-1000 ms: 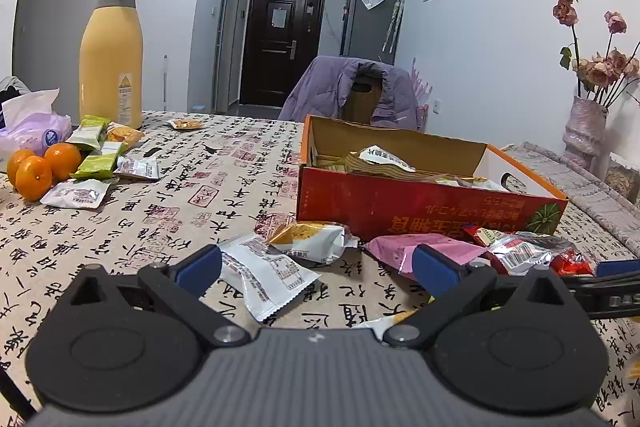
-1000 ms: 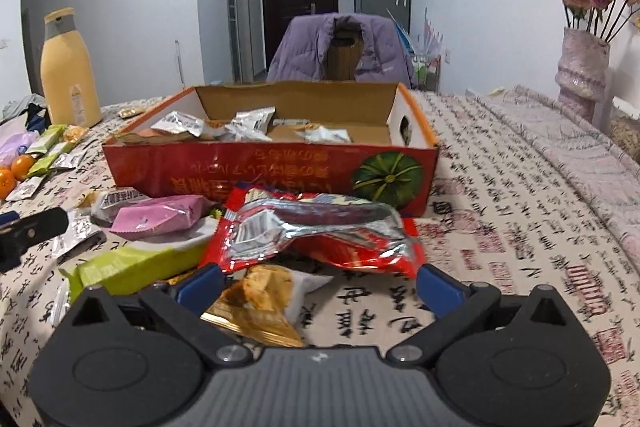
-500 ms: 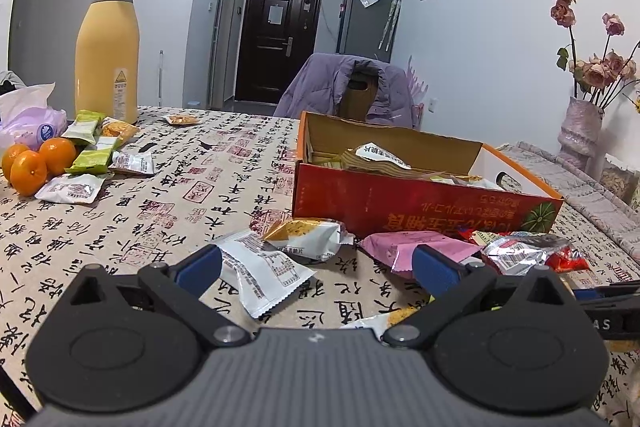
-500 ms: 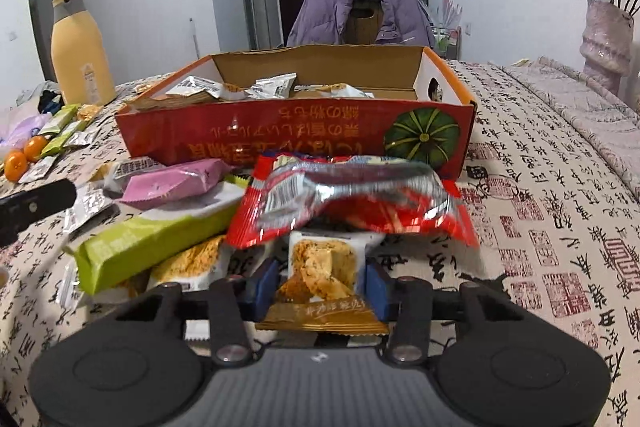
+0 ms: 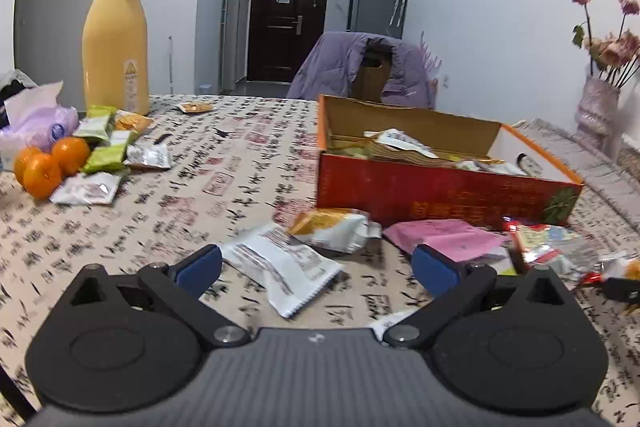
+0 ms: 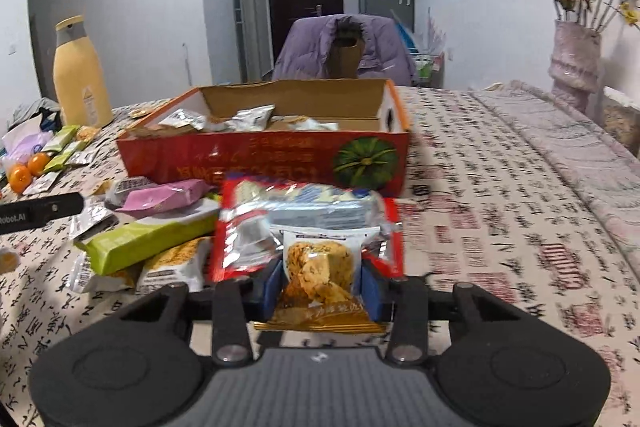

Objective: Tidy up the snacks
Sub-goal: 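Grasp a crisp packet with the right tool and lift it, then grasp a white candy packet with the left tool while the right tool carries its packet toward the box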

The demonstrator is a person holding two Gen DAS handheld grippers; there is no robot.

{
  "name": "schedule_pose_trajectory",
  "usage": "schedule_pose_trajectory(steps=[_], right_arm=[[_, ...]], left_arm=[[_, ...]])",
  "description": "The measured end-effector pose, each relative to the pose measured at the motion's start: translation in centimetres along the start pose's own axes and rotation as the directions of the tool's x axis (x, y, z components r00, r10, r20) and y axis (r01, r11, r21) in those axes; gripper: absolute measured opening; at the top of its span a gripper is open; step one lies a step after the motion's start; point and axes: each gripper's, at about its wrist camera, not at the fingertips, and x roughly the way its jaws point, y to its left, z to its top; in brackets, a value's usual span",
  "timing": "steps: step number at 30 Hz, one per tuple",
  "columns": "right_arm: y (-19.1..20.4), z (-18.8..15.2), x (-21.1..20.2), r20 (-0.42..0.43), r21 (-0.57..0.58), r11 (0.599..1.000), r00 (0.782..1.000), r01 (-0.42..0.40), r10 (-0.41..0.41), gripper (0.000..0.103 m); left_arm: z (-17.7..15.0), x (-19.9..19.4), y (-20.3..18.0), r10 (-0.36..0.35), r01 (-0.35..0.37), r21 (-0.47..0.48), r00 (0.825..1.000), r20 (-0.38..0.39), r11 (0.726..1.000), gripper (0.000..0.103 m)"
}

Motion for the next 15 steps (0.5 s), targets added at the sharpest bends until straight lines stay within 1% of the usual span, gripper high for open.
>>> schedule_pose_trajectory(steps=[5, 8, 10, 14, 15], right_arm=[[-1.3, 0.3, 0.1, 0.010, 0.034, 0.999, 1.000, 0.021, -0.022, 0.040], [-1.7, 0.4, 0.3, 0.012, 0.045, 0.999, 1.000, 0.021, -0.022, 0.040], [-2.0, 0.6, 0.4, 0.015, 0.054, 0.998, 1.000, 0.021, -0.022, 0.040], [-3.1, 0.7, 0.8, 0.017, 0.077, 0.997, 1.000, 0.025, -0.026, 0.041], [-3.3, 0.7, 1.0, 0.017, 0.081, 0.996, 1.000, 0.024, -0.026, 0.041]], left_arm=[[1.5, 2.1, 0.6, 0.062, -0.061, 0.024, 0.995, -0.083, 0.998, 0.103], [2.0, 4.3, 0.8, 0.110, -0.108, 0.023, 0.981, -0.158, 0.994, 0.103], [2.1, 5.6, 0.9, 0.126, -0.126, 0.012, 0.972, -0.200, 0.992, 0.103], [2.2, 7.8, 1.0, 0.162, -0.170, -0.013, 0.955, -0.248, 0.985, 0.103], [2.3, 8.1, 1.1, 0.161, -0.172, -0.023, 0.953, -0.256, 0.985, 0.100]])
